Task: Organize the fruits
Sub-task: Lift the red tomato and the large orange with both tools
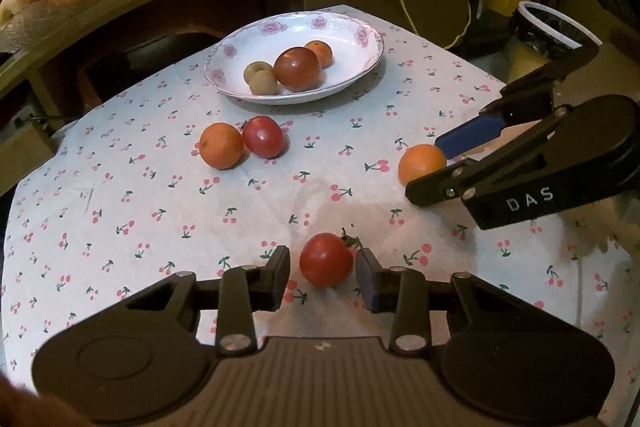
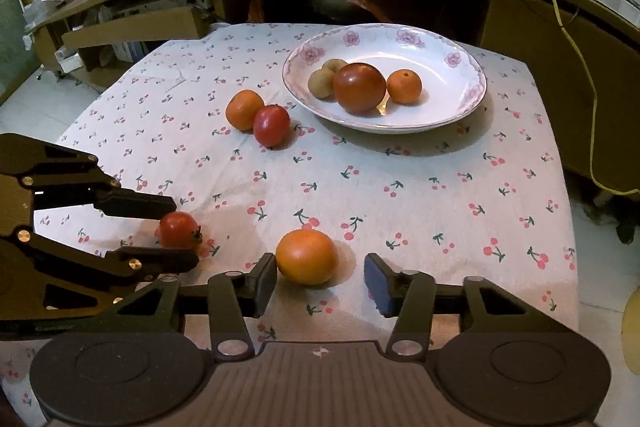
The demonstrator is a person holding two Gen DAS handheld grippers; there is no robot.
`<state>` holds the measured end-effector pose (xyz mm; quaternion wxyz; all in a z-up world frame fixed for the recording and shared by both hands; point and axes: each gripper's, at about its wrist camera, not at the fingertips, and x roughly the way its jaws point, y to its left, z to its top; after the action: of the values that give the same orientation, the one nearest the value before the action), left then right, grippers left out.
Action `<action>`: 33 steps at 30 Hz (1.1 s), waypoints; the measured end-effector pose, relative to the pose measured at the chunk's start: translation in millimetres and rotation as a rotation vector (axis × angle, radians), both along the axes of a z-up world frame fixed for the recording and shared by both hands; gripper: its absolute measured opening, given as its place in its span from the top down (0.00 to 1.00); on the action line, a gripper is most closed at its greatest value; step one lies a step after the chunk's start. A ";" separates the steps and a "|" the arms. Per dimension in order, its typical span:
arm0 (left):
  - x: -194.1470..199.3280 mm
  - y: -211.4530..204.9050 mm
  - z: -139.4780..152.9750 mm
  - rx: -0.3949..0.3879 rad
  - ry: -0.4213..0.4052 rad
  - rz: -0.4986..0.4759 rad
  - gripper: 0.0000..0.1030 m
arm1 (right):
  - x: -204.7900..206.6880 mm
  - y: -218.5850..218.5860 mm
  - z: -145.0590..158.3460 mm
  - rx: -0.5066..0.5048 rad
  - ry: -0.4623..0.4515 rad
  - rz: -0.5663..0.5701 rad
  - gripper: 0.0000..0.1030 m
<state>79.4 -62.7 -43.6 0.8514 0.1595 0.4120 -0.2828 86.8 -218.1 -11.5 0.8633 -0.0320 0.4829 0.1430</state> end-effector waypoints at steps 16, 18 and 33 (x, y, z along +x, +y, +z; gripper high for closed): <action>8.1 -2.4 9.4 -0.036 -0.015 0.005 0.67 | 4.6 3.3 9.1 0.017 0.004 -0.016 0.68; 10.9 -2.9 11.8 -0.039 -0.023 0.012 0.67 | 6.3 3.3 14.0 0.022 -0.011 -0.022 0.68; 28.5 -11.8 31.4 -0.084 -0.065 0.043 0.67 | 13.1 4.5 29.2 0.048 -0.049 -0.045 0.68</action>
<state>107.8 -74.6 -12.1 0.8760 0.1240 0.3753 -0.2762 100.0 -213.6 17.7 0.8785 -0.0040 0.4586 0.1340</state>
